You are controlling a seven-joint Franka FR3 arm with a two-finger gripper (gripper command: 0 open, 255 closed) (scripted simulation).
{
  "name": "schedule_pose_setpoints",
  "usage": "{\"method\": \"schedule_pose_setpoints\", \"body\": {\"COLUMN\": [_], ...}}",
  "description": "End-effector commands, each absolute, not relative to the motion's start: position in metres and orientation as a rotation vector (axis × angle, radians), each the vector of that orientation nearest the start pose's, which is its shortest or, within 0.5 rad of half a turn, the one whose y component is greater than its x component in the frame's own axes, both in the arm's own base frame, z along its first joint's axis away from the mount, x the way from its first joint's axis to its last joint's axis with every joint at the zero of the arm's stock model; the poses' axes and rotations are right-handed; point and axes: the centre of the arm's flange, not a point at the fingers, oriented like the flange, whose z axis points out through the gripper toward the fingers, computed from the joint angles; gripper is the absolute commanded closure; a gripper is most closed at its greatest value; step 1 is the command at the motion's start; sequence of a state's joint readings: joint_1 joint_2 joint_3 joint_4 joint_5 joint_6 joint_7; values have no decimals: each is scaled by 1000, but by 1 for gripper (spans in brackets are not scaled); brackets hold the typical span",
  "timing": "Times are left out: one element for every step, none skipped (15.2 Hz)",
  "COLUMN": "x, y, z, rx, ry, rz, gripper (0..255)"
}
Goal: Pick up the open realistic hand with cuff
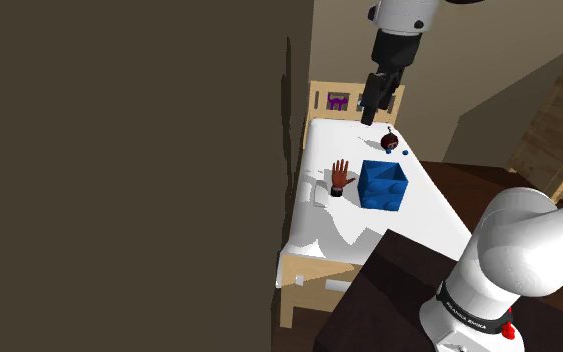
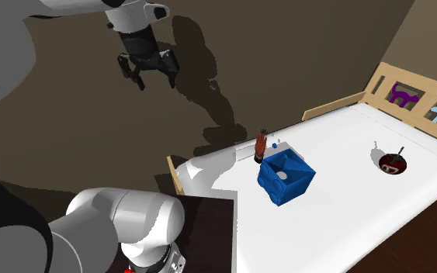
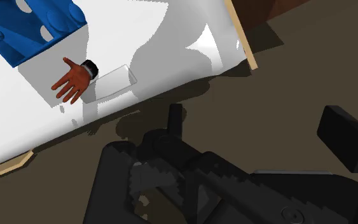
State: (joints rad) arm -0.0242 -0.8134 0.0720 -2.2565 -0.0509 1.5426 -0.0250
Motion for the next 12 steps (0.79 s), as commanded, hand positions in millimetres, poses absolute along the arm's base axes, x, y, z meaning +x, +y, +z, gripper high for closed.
{"method": "schedule_pose_setpoints", "body": {"x": [296,299,303,306,310,314,317,321,325,328,332,336], "y": [18,10,1,-8,-16,-25,-33,-42,-51,-59,-68,-76], "z": [643,633,624,615,606,597,588,579,570,560,551,542], "rx": [-3240,-3240,-3241,-3241,-3242,-3242,-3243,-3243,-3244,-3245,-3245,-3246], "ry": [-79,-77,-75,-73,-70,-68,-66,-64,-62,-59,-57,-55], "rz": [-160,-164,-167,-171,-175,-179,-183,-187,-191,-195,-199,-203], "gripper": [0,0,0,0,0,0,0,0,0,0,0,0]}}
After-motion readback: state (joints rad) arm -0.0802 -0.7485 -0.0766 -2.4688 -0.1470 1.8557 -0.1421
